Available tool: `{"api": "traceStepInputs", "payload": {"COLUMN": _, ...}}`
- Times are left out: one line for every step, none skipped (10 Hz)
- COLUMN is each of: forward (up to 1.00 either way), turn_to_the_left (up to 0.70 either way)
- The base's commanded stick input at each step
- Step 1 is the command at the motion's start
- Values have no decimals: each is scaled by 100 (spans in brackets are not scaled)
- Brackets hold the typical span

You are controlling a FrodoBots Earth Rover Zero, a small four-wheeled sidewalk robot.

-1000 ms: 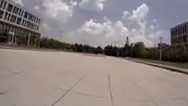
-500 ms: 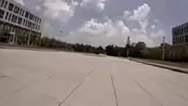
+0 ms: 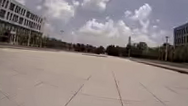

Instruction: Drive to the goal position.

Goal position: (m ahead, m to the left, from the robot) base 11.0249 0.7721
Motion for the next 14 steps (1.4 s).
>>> {"api": "traceStepInputs", "payload": {"forward": 70, "turn_to_the_left": 1}}
{"api": "traceStepInputs", "payload": {"forward": 70, "turn_to_the_left": 1}}
{"api": "traceStepInputs", "payload": {"forward": 70, "turn_to_the_left": 1}}
{"api": "traceStepInputs", "payload": {"forward": 70, "turn_to_the_left": 1}}
{"api": "traceStepInputs", "payload": {"forward": 70, "turn_to_the_left": 1}}
{"api": "traceStepInputs", "payload": {"forward": 70, "turn_to_the_left": 1}}
{"api": "traceStepInputs", "payload": {"forward": 70, "turn_to_the_left": 1}}
{"api": "traceStepInputs", "payload": {"forward": 70, "turn_to_the_left": 1}}
{"api": "traceStepInputs", "payload": {"forward": 70, "turn_to_the_left": 1}}
{"api": "traceStepInputs", "payload": {"forward": 70, "turn_to_the_left": 1}}
{"api": "traceStepInputs", "payload": {"forward": 70, "turn_to_the_left": 1}}
{"api": "traceStepInputs", "payload": {"forward": 70, "turn_to_the_left": 1}}
{"api": "traceStepInputs", "payload": {"forward": 70, "turn_to_the_left": 1}}
{"api": "traceStepInputs", "payload": {"forward": 70, "turn_to_the_left": 1}}
